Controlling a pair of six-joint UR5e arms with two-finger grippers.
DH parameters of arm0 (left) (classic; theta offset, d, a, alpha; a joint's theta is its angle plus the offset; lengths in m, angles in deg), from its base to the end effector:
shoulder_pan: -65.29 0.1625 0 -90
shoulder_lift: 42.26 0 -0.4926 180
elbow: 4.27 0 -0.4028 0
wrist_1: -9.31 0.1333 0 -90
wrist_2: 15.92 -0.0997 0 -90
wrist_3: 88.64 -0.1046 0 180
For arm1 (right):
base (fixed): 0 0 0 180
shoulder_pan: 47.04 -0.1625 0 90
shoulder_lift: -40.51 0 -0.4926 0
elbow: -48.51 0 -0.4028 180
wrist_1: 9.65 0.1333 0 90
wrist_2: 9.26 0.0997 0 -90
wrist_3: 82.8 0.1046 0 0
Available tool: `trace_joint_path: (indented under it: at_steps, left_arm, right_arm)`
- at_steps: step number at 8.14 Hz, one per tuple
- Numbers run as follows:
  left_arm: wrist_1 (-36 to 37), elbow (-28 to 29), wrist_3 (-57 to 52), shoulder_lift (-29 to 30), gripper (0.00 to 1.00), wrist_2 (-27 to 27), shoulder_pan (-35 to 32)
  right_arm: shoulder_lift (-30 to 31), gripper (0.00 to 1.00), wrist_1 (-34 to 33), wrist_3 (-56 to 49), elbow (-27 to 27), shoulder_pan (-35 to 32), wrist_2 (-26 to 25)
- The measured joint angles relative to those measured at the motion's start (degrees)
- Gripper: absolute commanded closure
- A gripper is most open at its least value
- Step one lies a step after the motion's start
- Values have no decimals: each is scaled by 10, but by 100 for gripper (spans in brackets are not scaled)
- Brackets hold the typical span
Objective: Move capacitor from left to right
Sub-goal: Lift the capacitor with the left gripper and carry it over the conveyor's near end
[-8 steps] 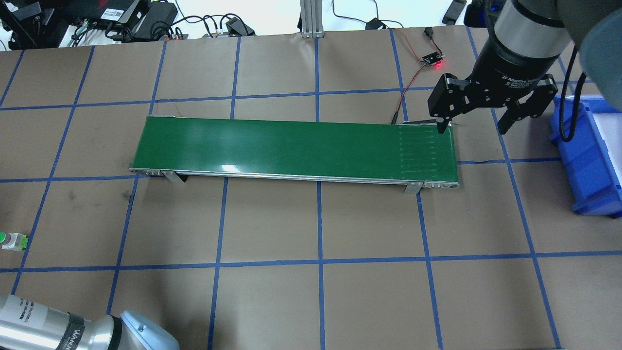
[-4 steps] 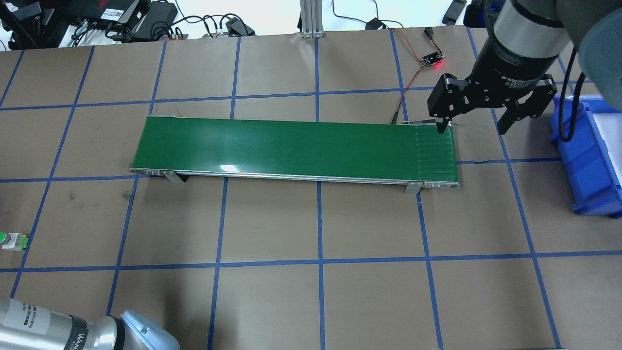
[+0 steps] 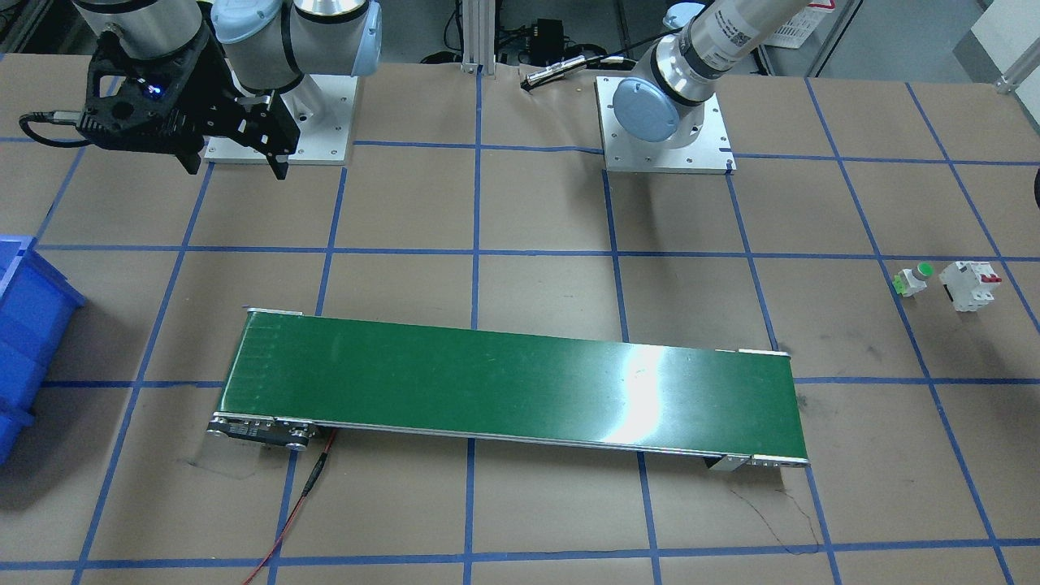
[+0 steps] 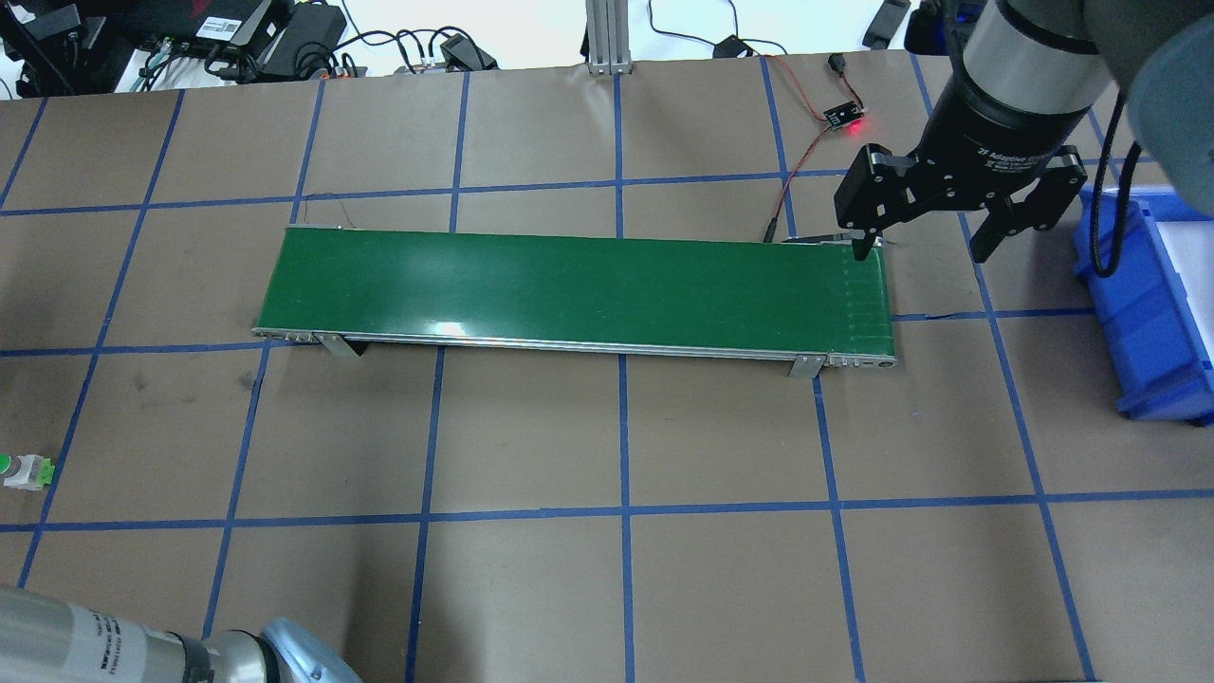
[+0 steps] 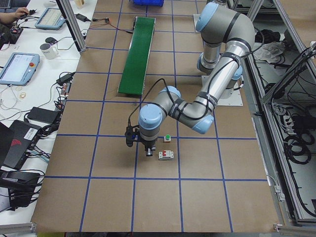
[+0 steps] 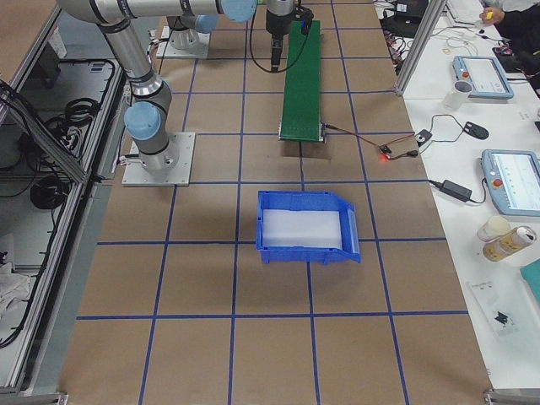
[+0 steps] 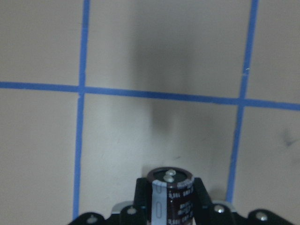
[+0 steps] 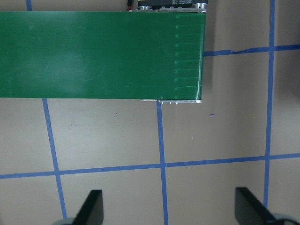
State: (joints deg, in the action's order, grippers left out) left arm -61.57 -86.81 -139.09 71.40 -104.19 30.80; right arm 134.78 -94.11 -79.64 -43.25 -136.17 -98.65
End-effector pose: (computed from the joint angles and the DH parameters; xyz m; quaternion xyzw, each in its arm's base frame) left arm 0.4909 -0.5028 0.4020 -0.0437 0.9986 -0.0274 0.0113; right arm 0.1274 -0.4618 0.5617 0.0353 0.9990 0.0265 0.0048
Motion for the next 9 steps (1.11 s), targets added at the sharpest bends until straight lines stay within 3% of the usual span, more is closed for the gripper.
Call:
trace_joint_path:
  at_steps: [2,5,9]
  left_arm:
    - [-35,-2,78,-38,100,-28,-102]
    - [-42,-3,202,-42,100,-55,-256]
    - [-34,-27,230,-41,100,-56,-355]
  right_arm:
    - [0,0,0,0,0,0,0]
    - [1,0,0,-1,0,0,-1]
    - [2,0,0,-2,0,0,-7]
